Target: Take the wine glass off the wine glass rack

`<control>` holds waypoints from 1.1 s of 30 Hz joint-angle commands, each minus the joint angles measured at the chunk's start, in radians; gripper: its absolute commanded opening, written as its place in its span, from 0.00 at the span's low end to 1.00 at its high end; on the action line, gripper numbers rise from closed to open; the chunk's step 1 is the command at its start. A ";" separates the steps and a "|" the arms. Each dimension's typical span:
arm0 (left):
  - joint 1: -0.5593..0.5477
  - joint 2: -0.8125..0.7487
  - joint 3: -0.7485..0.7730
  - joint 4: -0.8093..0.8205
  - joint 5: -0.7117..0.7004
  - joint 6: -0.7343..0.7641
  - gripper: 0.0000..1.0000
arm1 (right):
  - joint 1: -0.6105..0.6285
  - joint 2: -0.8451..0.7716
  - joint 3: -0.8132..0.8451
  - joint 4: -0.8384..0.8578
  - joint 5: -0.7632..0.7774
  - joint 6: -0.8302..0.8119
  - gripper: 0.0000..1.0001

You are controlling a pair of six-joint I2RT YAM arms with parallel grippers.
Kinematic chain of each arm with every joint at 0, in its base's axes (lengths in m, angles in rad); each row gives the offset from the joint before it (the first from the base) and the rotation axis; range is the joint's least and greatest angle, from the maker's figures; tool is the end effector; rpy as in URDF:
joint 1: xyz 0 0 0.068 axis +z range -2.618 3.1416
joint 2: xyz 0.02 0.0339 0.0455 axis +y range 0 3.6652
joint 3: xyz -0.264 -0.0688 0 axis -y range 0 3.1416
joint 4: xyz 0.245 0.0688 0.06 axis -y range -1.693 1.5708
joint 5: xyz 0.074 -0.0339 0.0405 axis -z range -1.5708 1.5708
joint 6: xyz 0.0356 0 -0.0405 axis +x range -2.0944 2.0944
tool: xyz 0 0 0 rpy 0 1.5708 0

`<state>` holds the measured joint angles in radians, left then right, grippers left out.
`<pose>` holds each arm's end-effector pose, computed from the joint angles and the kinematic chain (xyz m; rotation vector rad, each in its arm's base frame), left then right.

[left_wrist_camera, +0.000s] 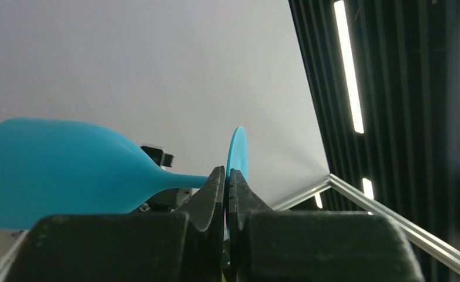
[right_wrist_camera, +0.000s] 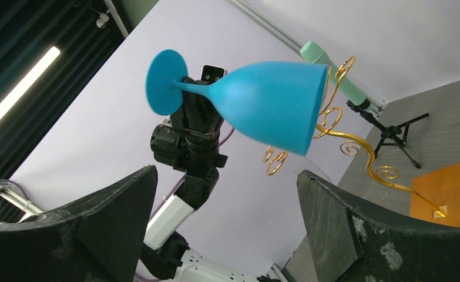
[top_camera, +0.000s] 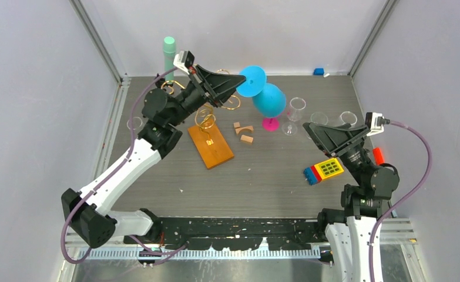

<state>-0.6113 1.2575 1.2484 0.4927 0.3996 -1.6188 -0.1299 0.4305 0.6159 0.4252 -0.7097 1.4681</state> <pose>0.2203 -0.1713 0.4721 -0.2576 1.4123 -2.1439 0.0948 0.0110 0.3857 0.2257 1.2363 1.5172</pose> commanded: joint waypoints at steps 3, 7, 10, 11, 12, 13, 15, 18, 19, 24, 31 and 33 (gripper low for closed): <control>-0.093 0.002 -0.025 0.131 -0.108 -0.093 0.00 | 0.006 0.027 -0.041 0.102 0.026 0.052 0.94; -0.121 -0.009 -0.086 0.187 -0.146 -0.146 0.00 | 0.007 0.041 -0.063 0.165 0.025 0.082 0.94; -0.134 -0.019 -0.110 0.207 -0.166 -0.155 0.00 | 0.008 0.074 -0.089 0.260 0.018 0.152 0.94; -0.140 -0.021 -0.111 0.207 -0.172 -0.151 0.00 | 0.009 0.086 -0.098 0.307 0.008 0.169 0.94; -0.147 -0.022 -0.110 0.207 -0.175 -0.149 0.00 | 0.012 0.109 -0.102 0.329 0.003 0.200 0.94; -0.157 -0.021 -0.108 0.209 -0.177 -0.148 0.00 | 0.014 0.121 -0.105 0.372 -0.010 0.214 0.94; -0.168 -0.014 -0.107 0.221 -0.177 -0.149 0.00 | 0.021 0.162 -0.105 0.418 -0.029 0.245 0.94; -0.179 -0.008 -0.110 0.237 -0.183 -0.153 0.00 | 0.045 0.179 -0.105 0.443 -0.041 0.255 0.93; -0.182 -0.005 -0.111 0.241 -0.186 -0.153 0.00 | 0.050 0.183 -0.105 0.443 -0.043 0.251 0.92; -0.198 0.004 -0.113 0.250 -0.193 -0.150 0.00 | 0.102 0.193 -0.101 0.447 -0.031 0.235 0.88; -0.203 0.027 -0.128 0.295 -0.202 -0.164 0.00 | 0.163 0.200 -0.075 0.540 -0.018 0.271 0.46; -0.203 0.031 -0.128 0.308 -0.200 -0.164 0.05 | 0.164 0.196 -0.073 0.556 -0.006 0.282 0.31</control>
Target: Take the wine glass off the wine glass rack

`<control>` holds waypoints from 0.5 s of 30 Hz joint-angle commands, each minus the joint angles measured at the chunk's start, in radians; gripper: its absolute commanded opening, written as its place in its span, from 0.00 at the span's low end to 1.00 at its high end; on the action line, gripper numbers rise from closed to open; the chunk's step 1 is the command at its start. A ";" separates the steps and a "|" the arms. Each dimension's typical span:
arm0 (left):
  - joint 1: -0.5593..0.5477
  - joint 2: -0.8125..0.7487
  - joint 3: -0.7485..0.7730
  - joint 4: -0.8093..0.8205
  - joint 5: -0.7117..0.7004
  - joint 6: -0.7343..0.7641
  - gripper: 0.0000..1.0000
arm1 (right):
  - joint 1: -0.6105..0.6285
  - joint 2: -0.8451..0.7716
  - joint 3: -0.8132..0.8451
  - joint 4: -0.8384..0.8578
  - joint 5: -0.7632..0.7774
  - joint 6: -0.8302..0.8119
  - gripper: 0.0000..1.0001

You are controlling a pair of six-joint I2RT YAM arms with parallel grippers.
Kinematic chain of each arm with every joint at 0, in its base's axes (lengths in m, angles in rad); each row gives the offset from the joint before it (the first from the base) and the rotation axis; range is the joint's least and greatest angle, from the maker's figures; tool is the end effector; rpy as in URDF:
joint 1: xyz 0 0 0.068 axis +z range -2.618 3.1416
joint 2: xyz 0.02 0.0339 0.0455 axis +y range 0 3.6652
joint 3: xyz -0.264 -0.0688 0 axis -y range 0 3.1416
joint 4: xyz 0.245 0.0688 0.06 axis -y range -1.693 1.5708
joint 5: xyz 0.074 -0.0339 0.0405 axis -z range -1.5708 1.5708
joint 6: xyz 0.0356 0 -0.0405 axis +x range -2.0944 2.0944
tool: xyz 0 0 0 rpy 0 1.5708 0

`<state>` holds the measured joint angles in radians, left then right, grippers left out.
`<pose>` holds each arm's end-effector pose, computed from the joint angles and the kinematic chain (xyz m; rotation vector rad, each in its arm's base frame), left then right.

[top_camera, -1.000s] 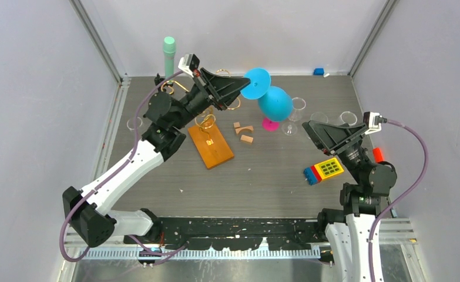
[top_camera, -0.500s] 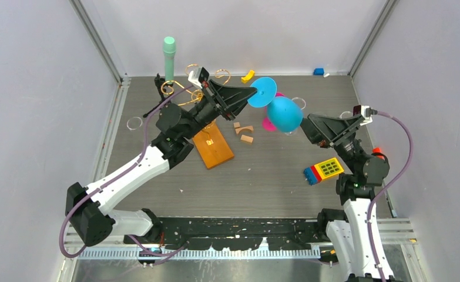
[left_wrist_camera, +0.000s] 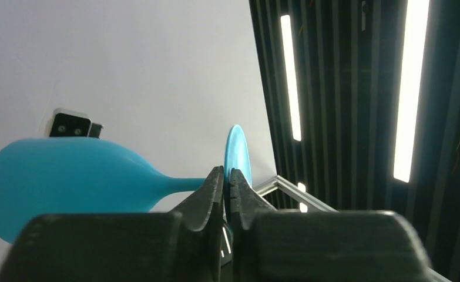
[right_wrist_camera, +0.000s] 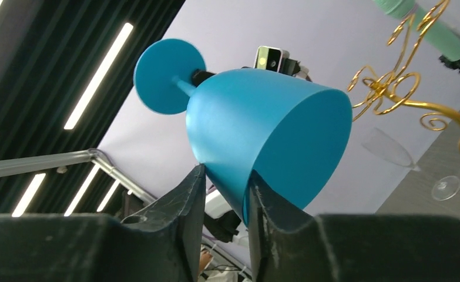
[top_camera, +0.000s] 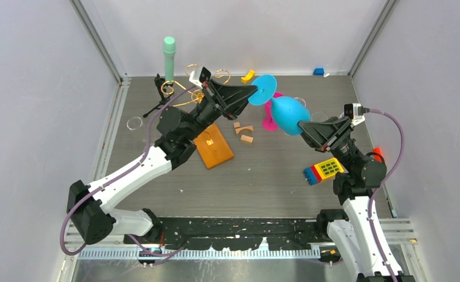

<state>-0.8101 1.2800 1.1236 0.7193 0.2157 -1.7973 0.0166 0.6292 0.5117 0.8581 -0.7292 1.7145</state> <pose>0.1928 -0.2136 0.4456 -0.4083 1.3211 -2.4121 0.1307 0.0259 0.3676 0.1665 1.2241 1.8445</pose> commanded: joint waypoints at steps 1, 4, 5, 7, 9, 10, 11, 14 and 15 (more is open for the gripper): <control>-0.004 0.010 -0.003 0.088 -0.013 0.014 0.13 | 0.018 -0.008 0.031 0.124 0.019 0.039 0.21; -0.004 0.007 -0.006 0.096 0.000 0.028 0.37 | 0.019 -0.011 0.031 0.111 0.037 0.040 0.01; -0.004 -0.002 -0.011 0.100 0.000 0.043 0.43 | 0.018 -0.012 0.031 0.108 0.041 0.039 0.01; -0.004 -0.029 -0.028 0.102 -0.016 0.082 0.56 | 0.017 -0.013 0.034 0.096 0.056 0.035 0.00; -0.005 -0.068 -0.050 0.100 -0.035 0.136 0.67 | 0.017 -0.014 0.051 0.065 0.062 0.017 0.00; -0.006 -0.092 -0.060 0.093 -0.037 0.170 0.72 | 0.018 -0.016 0.074 0.024 0.061 0.003 0.00; -0.006 -0.118 -0.068 0.082 -0.034 0.204 0.77 | 0.017 -0.019 0.105 -0.006 0.060 -0.031 0.00; -0.006 -0.195 -0.093 -0.002 -0.013 0.301 0.85 | 0.018 -0.050 0.193 -0.288 0.061 -0.220 0.00; -0.006 -0.223 -0.105 -0.026 -0.008 0.329 0.86 | 0.017 -0.059 0.251 -0.456 0.077 -0.279 0.00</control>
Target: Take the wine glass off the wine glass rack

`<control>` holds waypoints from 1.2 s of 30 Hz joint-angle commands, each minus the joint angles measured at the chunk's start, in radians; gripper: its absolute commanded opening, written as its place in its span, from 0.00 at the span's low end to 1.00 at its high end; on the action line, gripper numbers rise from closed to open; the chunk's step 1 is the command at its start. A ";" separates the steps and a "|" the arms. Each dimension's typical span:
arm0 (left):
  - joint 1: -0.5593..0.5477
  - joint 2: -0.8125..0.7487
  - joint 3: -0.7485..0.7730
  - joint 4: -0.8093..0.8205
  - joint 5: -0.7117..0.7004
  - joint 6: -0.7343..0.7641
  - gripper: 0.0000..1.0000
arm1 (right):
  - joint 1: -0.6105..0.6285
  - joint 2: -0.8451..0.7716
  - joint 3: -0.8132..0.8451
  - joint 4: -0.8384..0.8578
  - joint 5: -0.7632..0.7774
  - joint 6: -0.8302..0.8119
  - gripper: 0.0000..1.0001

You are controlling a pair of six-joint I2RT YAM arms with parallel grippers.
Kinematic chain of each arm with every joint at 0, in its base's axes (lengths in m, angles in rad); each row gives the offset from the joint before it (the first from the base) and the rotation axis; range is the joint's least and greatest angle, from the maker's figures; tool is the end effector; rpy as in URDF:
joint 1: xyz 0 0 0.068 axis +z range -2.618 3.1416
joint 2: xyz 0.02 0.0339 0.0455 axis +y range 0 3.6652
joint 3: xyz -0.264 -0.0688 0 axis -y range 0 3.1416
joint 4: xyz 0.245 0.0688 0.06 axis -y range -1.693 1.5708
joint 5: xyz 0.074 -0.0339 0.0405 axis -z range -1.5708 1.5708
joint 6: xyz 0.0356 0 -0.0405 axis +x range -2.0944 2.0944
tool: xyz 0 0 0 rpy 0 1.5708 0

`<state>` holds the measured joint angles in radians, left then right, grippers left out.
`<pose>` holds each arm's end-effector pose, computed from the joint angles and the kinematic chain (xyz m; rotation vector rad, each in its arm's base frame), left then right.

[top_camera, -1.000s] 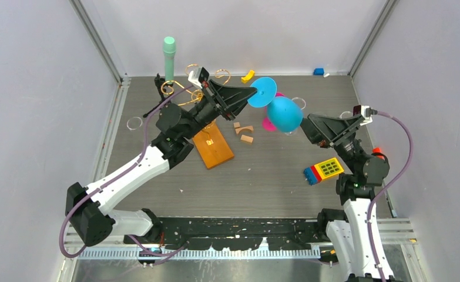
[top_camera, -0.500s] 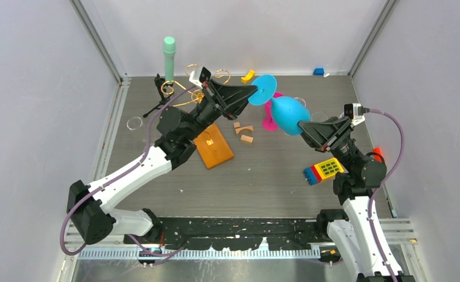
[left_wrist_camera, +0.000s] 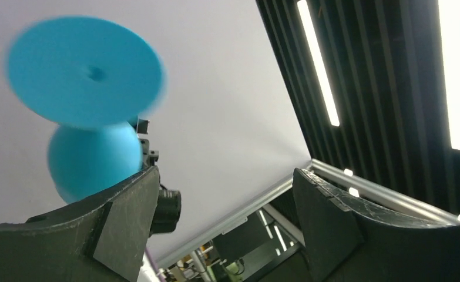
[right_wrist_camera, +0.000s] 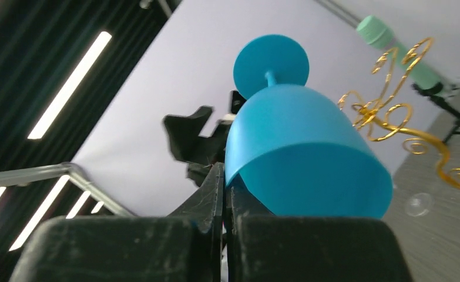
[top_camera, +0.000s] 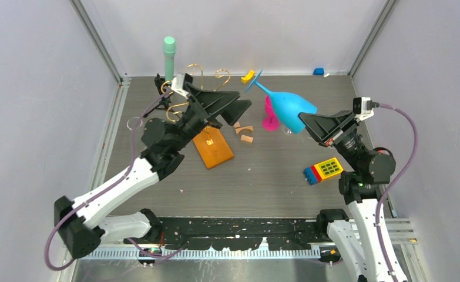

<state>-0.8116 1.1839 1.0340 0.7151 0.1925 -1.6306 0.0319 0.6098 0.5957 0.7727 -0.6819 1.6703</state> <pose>0.1765 -0.1959 0.4391 -0.3088 1.2857 -2.2679 0.1224 0.0264 0.3912 0.1524 1.1722 1.8078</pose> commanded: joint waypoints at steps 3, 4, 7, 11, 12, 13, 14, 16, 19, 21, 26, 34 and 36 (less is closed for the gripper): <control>-0.004 -0.231 -0.047 -0.148 0.037 0.291 0.87 | 0.003 -0.071 0.296 -0.728 0.110 -0.544 0.00; -0.004 -0.271 -0.050 -0.211 0.035 0.349 0.87 | 0.003 -0.071 0.357 -0.887 0.154 -0.602 0.00; -0.004 -0.396 -0.031 -0.478 -0.022 0.549 0.87 | 0.002 -0.051 0.499 -1.162 0.263 -0.885 0.00; -0.004 -0.522 0.008 -0.701 -0.096 0.754 0.87 | 0.003 0.008 0.630 -1.495 0.407 -1.130 0.00; -0.004 -0.544 0.019 -0.757 -0.106 0.795 0.87 | 0.003 0.031 0.644 -1.573 0.426 -1.179 0.00; -0.004 -0.566 0.035 -0.810 -0.116 0.833 0.87 | 0.002 0.039 0.666 -1.641 0.456 -1.200 0.00; -0.004 -0.580 0.052 -0.859 -0.128 0.877 0.87 | 0.002 0.058 0.676 -1.668 0.470 -1.234 0.00; -0.004 -0.598 0.087 -0.980 -0.155 0.935 0.87 | 0.002 0.085 0.694 -1.737 0.494 -1.273 0.00; -0.004 -0.622 0.123 -1.160 -0.216 1.010 0.87 | 0.002 0.122 0.695 -1.793 0.510 -1.319 0.00; -0.005 -0.641 0.134 -1.248 -0.275 1.034 0.87 | 0.002 0.136 0.685 -1.799 0.539 -1.325 0.00; -0.004 -0.691 0.128 -1.399 -0.367 1.077 0.87 | 0.007 0.216 0.655 -1.808 0.607 -1.289 0.00; -0.004 -0.739 0.115 -1.564 -0.436 1.095 0.87 | 0.260 0.473 0.646 -1.751 0.830 -1.201 0.00; -0.004 -0.744 0.115 -1.594 -0.439 1.098 0.87 | 0.326 0.536 0.659 -1.742 0.872 -1.188 0.00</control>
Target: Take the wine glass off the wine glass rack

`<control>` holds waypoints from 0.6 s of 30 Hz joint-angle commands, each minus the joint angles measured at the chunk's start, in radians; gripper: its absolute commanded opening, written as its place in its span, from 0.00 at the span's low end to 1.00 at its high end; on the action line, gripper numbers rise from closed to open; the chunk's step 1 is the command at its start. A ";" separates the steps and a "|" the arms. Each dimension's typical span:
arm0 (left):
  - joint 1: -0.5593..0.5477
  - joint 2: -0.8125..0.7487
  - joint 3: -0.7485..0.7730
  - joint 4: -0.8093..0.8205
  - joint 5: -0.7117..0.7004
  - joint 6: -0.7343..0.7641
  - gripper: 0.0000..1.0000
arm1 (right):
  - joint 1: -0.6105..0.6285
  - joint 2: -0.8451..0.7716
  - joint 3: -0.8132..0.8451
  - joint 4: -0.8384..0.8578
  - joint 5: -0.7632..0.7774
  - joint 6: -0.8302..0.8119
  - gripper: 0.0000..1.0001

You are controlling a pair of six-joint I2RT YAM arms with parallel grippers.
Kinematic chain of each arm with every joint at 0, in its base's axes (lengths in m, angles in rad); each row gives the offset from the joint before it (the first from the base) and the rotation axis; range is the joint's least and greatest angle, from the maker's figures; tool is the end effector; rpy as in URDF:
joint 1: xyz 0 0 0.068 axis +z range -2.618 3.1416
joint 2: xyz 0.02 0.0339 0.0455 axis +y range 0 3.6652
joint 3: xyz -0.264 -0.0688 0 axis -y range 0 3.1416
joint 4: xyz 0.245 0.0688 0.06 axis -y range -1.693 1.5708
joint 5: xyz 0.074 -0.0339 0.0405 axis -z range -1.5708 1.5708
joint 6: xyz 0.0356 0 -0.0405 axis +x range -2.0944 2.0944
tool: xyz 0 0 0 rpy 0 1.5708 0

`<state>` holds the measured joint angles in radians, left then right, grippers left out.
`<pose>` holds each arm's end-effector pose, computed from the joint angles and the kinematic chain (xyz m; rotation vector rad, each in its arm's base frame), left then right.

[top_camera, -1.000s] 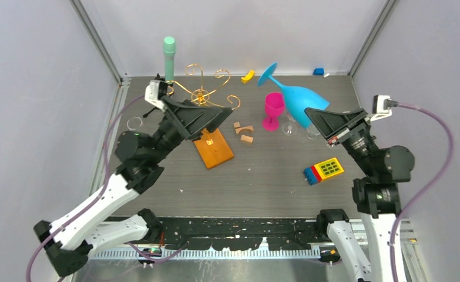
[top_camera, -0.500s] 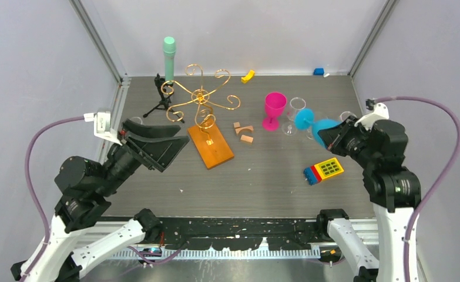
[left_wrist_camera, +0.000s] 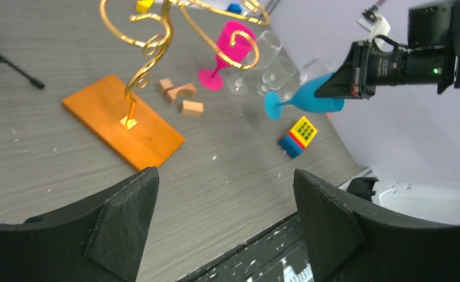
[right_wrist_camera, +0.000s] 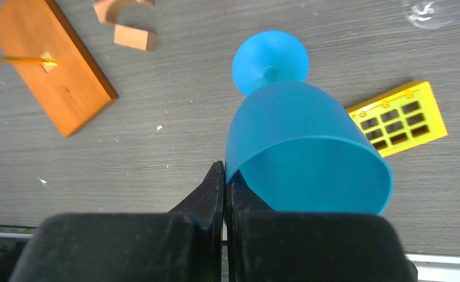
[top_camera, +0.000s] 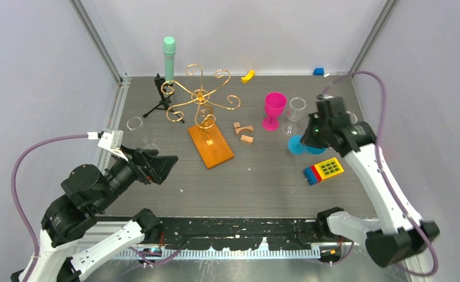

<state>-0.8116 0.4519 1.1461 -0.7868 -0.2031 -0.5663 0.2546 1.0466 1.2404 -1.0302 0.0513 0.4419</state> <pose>0.0333 -0.0247 0.4216 0.0522 1.7362 -0.8661 0.1845 0.0461 0.3668 0.2503 2.4092 0.2595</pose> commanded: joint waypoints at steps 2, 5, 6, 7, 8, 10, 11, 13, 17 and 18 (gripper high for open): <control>-0.004 -0.018 -0.006 -0.114 -0.045 0.033 0.87 | 0.143 0.161 0.024 0.058 0.160 0.041 0.00; -0.004 -0.030 -0.024 -0.144 -0.054 0.022 0.87 | 0.172 0.231 0.038 0.054 0.178 0.031 0.00; -0.004 -0.035 -0.032 -0.155 -0.060 0.016 0.87 | 0.176 0.257 0.043 0.057 0.179 0.028 0.00; -0.004 -0.040 -0.037 -0.165 -0.064 0.010 0.88 | 0.177 0.270 0.045 0.059 0.181 0.027 0.01; -0.004 -0.043 -0.038 -0.180 -0.073 0.001 0.89 | 0.179 0.293 0.050 0.062 0.181 0.023 0.01; -0.004 -0.039 -0.023 -0.230 -0.114 -0.027 0.92 | 0.179 0.321 0.059 0.068 0.179 0.016 0.03; -0.004 -0.036 -0.016 -0.260 -0.131 -0.036 0.93 | 0.179 0.330 0.066 0.071 0.176 0.014 0.04; -0.004 -0.032 -0.002 -0.316 -0.162 -0.056 0.96 | 0.179 0.354 0.079 0.078 0.175 0.009 0.06; -0.004 -0.026 0.017 -0.425 -0.219 -0.105 0.99 | 0.180 0.399 0.101 0.081 0.170 0.002 0.10; -0.004 -0.028 0.021 -0.444 -0.229 -0.106 1.00 | 0.179 0.405 0.104 0.081 0.173 0.003 0.12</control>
<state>-0.8120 0.4210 1.1240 -1.1152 -0.3473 -0.6270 0.4294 1.4345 1.2869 -0.9863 0.1970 0.4549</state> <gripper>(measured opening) 0.990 0.094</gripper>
